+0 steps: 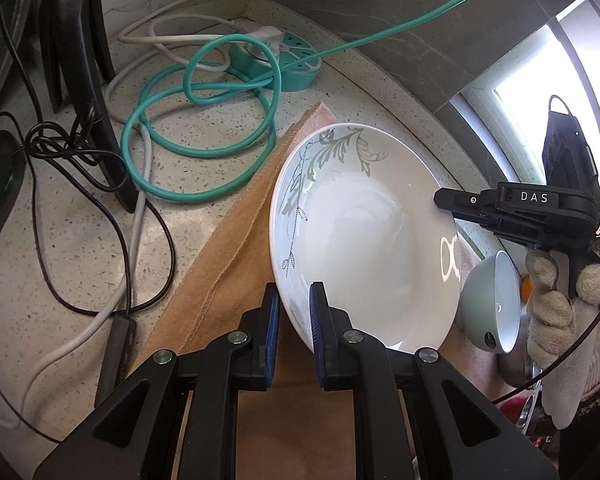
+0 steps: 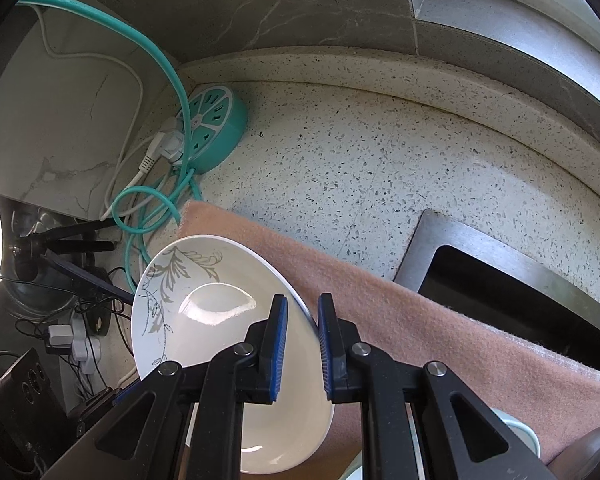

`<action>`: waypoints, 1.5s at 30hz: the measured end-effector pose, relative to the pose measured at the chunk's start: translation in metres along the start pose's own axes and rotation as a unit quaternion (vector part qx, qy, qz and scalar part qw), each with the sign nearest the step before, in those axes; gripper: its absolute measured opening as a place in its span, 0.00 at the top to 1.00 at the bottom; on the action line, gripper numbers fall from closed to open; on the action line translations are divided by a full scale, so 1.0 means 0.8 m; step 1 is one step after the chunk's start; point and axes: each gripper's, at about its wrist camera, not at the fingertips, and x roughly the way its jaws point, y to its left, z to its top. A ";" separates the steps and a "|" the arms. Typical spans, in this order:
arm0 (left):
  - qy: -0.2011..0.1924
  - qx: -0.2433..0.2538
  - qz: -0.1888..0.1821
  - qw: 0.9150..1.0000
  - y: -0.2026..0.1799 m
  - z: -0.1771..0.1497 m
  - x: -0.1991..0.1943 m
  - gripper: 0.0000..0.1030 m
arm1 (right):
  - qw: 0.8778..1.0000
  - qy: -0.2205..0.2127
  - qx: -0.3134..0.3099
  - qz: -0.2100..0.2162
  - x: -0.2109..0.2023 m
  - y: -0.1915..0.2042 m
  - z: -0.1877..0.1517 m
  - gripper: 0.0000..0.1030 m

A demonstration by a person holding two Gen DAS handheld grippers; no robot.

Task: Organize plates and bowls
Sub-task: 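Lift the leaf-patterned plate with the left tool and carry it toward the floral stack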

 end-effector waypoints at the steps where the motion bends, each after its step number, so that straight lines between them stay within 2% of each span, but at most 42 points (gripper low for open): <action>1: 0.000 -0.002 -0.001 1.000 0.002 -0.001 -0.002 0.88 | 1.000 0.001 -0.001 0.001 0.000 0.002 -0.001 0.86; 25: -0.029 0.006 -0.002 1.000 0.030 -0.021 -0.068 0.88 | 1.000 -0.015 0.012 0.018 -0.031 0.049 -0.052 0.87; 34: -0.036 0.027 -0.013 0.999 0.025 -0.024 -0.089 0.88 | 0.999 -0.032 0.024 0.018 -0.053 0.062 -0.074 0.87; 45: -0.023 0.062 -0.038 0.997 0.013 -0.044 -0.104 0.88 | 0.997 -0.055 0.055 0.013 -0.085 0.054 -0.121 0.87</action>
